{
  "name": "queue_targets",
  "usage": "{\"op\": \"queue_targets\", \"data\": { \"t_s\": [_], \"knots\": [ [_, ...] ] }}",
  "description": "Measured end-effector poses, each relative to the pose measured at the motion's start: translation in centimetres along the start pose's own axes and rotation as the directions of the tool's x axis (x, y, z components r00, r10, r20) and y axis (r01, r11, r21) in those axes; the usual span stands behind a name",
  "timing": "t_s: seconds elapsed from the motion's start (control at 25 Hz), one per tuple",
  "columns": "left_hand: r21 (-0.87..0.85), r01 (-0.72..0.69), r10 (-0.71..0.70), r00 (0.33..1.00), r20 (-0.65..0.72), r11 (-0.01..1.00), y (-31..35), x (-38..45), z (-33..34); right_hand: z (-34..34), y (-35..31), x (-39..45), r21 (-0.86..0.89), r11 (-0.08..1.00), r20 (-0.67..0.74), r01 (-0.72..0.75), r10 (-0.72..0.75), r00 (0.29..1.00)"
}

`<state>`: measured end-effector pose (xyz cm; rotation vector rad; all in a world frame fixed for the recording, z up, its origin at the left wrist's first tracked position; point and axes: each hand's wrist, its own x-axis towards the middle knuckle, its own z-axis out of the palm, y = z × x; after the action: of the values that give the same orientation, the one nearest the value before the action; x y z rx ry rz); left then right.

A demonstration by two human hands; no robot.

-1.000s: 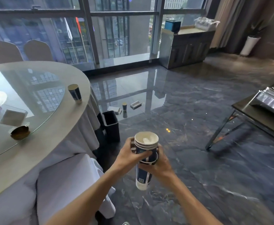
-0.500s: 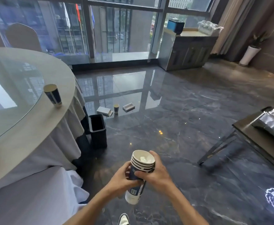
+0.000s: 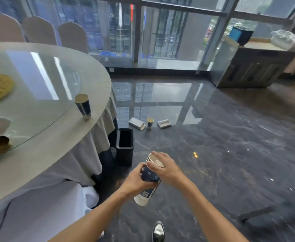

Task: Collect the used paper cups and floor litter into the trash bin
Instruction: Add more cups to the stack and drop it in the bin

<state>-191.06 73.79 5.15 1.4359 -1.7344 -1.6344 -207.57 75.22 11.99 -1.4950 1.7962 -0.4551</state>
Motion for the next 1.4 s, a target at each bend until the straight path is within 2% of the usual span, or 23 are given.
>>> {"op": "queue_targets", "data": {
  "t_s": [0.16,0.4,0.56,0.76,0.92,1.04,1.16,1.24,1.4],
  "knots": [
    [-0.066,0.072,-0.083,0.981,-0.173,0.995,0.2,3.3,-2.7,-0.3,-2.1,6.5,-0.009,0.995,0.121,0.100,-0.098,0.988],
    [-0.090,0.067,-0.097,0.915,-0.391,0.994,2.2,8.8,-8.2,-1.5,-6.2,15.3,-0.019,0.954,0.258,0.299,-0.284,0.923],
    [-0.093,0.094,-0.128,0.848,-0.515,0.991,1.5,10.6,-10.9,-1.2,-7.9,20.9,0.023,0.923,0.423,0.385,-0.358,0.833],
    [-0.261,0.132,-0.274,0.713,-0.645,0.956,-0.3,11.9,-16.9,2.0,-11.7,27.3,0.078,0.909,0.480,0.409,-0.394,0.784],
    [-0.261,0.118,-0.277,0.619,-0.735,0.958,-1.0,14.0,-24.5,5.6,-17.0,33.3,0.098,0.898,0.446,0.430,-0.426,0.787],
    [-0.319,0.067,-0.298,0.574,-0.762,0.945,-1.4,15.3,-31.4,8.4,-22.4,37.7,0.163,0.898,0.260,0.408,-0.438,0.861],
    [-0.351,0.046,-0.323,0.518,-0.792,0.935,-2.9,16.3,-37.1,10.6,-26.3,42.6,0.102,0.920,0.121,0.378,-0.389,0.913],
    [-0.369,0.024,-0.329,0.512,-0.794,0.929,-3.1,16.9,-39.4,11.6,-27.1,44.7,0.032,0.926,0.144,0.375,-0.376,0.916],
    [-0.384,0.023,-0.336,0.534,-0.776,0.923,-3.3,19.3,-43.9,14.0,-27.2,48.1,-0.028,0.957,0.310,0.288,-0.265,0.913]
  ]
}}
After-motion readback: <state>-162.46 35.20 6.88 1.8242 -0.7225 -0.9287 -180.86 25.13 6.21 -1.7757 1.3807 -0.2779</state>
